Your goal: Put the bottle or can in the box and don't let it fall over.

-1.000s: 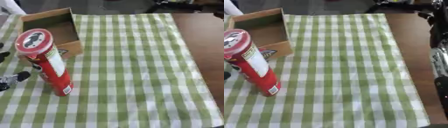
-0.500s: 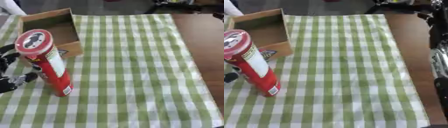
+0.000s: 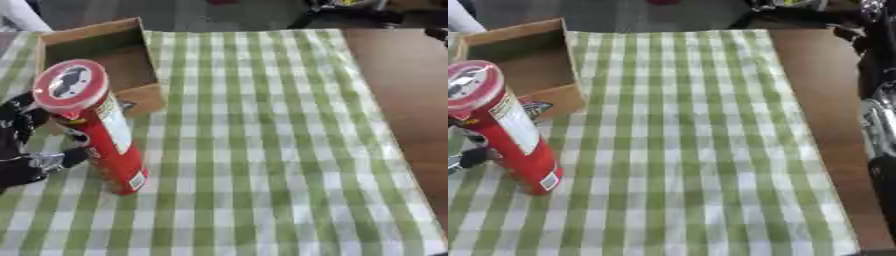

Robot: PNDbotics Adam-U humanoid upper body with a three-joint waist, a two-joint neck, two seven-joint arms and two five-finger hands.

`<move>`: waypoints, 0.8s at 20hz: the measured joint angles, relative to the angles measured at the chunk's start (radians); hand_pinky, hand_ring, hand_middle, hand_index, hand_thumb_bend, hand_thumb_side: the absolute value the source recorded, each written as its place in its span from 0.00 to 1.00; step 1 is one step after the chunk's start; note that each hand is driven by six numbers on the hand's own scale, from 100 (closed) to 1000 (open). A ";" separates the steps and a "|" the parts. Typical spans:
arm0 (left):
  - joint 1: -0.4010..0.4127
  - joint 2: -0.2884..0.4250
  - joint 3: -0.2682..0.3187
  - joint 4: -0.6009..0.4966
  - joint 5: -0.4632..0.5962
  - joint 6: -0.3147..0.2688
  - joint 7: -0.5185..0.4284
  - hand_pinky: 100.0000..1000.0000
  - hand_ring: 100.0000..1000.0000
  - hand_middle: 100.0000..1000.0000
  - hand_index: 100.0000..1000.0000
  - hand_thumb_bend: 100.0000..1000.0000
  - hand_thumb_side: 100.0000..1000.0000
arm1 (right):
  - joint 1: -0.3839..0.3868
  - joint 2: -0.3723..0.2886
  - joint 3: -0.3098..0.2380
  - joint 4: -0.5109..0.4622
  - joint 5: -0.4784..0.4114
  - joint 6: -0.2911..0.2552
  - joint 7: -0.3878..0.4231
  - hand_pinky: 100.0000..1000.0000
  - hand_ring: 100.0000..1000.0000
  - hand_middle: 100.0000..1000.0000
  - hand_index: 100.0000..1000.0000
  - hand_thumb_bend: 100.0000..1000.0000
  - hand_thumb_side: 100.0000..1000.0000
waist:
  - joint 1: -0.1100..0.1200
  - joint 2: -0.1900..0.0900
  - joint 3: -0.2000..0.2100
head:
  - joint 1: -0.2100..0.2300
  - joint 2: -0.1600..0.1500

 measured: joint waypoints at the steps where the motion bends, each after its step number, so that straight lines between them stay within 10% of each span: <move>1: -0.004 -0.002 -0.004 0.000 0.001 0.002 -0.004 1.00 0.87 0.91 0.86 0.90 0.07 | 0.000 0.000 0.001 0.000 0.000 0.000 0.000 0.81 0.84 0.83 0.84 0.19 0.68 | 0.000 0.000 0.000 | 0.000 0.000; 16: -0.040 -0.024 -0.032 0.018 -0.002 0.026 -0.025 1.00 0.88 0.92 0.86 0.93 0.07 | 0.000 0.008 0.002 0.002 0.000 0.002 0.004 0.81 0.84 0.83 0.84 0.18 0.68 | -0.001 0.002 -0.001 | 0.004 0.000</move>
